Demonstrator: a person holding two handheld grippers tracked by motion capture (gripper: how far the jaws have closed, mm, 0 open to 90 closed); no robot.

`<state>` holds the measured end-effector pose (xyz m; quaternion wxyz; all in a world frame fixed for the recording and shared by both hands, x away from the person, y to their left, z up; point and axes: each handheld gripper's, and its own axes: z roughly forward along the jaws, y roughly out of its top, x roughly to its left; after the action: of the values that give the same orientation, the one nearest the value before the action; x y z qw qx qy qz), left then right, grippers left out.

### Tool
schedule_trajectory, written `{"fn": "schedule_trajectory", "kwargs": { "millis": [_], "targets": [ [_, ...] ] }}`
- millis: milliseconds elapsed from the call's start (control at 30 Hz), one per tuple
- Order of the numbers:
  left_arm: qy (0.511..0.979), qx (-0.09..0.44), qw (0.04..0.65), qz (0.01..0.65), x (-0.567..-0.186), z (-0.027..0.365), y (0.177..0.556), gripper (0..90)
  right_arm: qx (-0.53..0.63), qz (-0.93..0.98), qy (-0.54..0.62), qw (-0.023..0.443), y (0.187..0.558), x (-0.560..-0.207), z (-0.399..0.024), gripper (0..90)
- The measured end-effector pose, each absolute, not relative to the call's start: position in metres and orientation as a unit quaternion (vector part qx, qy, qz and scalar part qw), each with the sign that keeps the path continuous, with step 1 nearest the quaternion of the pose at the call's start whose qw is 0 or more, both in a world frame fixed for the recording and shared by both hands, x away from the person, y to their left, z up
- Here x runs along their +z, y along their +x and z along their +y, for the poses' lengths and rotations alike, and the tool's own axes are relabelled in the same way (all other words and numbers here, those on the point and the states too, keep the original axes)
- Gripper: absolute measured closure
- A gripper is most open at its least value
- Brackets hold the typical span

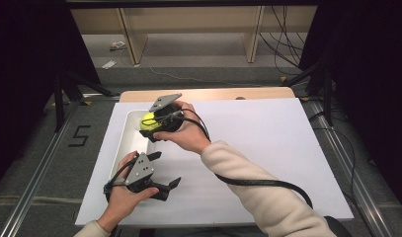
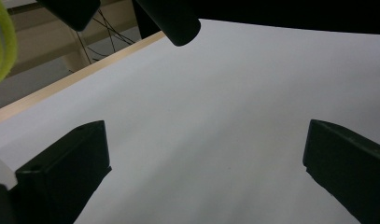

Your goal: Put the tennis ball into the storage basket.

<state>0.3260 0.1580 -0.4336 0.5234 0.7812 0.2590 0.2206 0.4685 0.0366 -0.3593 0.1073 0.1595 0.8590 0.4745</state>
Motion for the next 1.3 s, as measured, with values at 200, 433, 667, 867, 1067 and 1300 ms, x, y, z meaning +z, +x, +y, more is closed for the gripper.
{"fn": "schedule_trajectory", "kwargs": {
  "millis": [200,433,667,867,1067,1300],
  "targets": [
    [0.782,0.221,0.522,0.257,-0.434,0.157,0.326,0.0,0.475,0.859,0.159,0.109,0.469,-0.357,0.039,25.9],
    [0.782,0.221,0.523,0.257,-0.434,0.158,0.326,0.0,0.474,0.859,0.159,0.105,0.472,-0.358,0.043,26.0],
    [0.782,0.22,0.525,0.256,-0.433,0.157,0.325,0.0,0.472,0.86,0.161,0.104,0.473,-0.359,0.047,25.9],
    [0.782,0.221,0.525,0.255,-0.433,0.157,0.325,0.0,0.472,0.861,0.157,0.1,0.474,-0.359,0.053,25.9],
    [0.782,0.222,0.524,0.255,-0.433,0.158,0.325,0.0,0.471,0.862,0.157,0.099,0.474,-0.359,0.057,25.9],
    [0.782,0.222,0.524,0.254,-0.432,0.158,0.325,0.0,0.471,0.863,0.156,0.098,0.474,-0.358,0.061,25.9]
  ]
}}
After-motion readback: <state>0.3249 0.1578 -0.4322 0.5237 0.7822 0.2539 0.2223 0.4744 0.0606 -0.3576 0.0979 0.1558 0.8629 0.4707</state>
